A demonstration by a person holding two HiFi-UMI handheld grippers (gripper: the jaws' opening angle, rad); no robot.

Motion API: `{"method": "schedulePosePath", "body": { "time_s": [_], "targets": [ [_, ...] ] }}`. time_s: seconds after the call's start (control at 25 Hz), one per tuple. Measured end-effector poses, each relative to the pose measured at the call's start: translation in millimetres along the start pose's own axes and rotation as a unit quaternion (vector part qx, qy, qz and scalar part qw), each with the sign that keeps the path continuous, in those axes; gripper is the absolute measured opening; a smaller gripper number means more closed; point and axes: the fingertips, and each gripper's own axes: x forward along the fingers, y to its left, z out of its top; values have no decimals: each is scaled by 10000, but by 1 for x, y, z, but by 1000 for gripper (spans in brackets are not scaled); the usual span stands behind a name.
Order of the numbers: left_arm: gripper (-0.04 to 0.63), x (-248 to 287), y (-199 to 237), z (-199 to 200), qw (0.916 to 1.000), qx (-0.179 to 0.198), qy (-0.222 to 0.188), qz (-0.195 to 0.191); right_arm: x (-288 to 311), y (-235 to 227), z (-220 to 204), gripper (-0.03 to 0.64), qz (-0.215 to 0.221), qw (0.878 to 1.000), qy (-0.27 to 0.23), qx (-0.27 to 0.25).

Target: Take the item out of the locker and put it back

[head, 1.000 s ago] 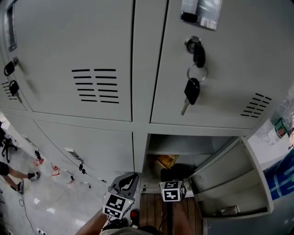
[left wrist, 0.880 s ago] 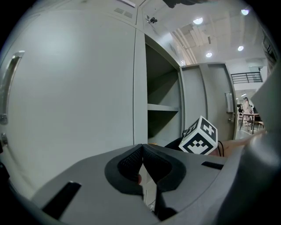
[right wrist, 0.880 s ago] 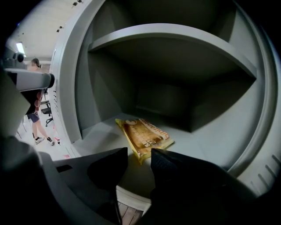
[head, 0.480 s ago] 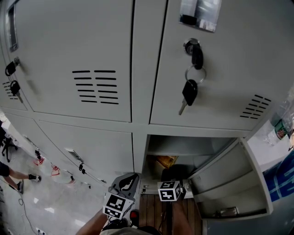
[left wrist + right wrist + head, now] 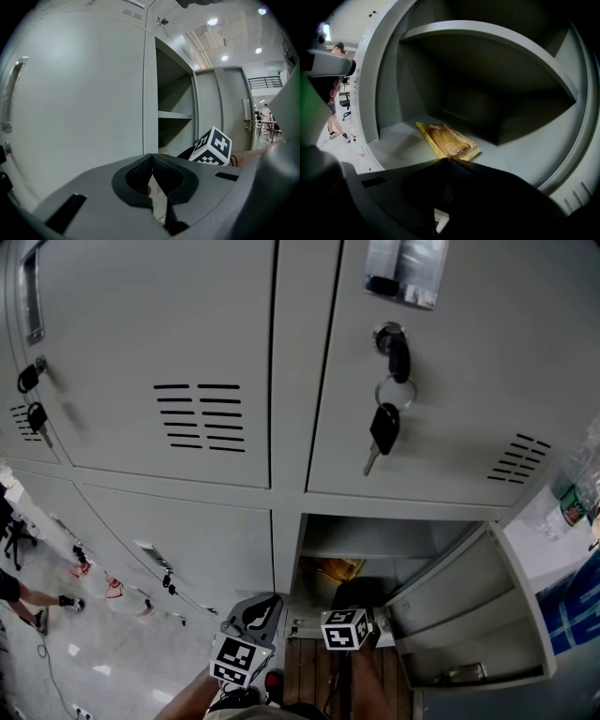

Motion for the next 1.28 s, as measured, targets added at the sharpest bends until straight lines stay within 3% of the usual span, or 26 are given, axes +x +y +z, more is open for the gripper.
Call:
{"method": "schedulePosePath", "body": {
  "time_s": [0.56, 1.28],
  "targets": [
    [21, -3, -1, 5, 10000, 64, -32, 0, -12, -3, 7, 17, 273, 9983, -215, 463],
    [21, -29, -5, 36, 9991, 199, -336, -165, -103, -21, 51, 17, 63, 9855, -1268, 1126]
  ]
}}
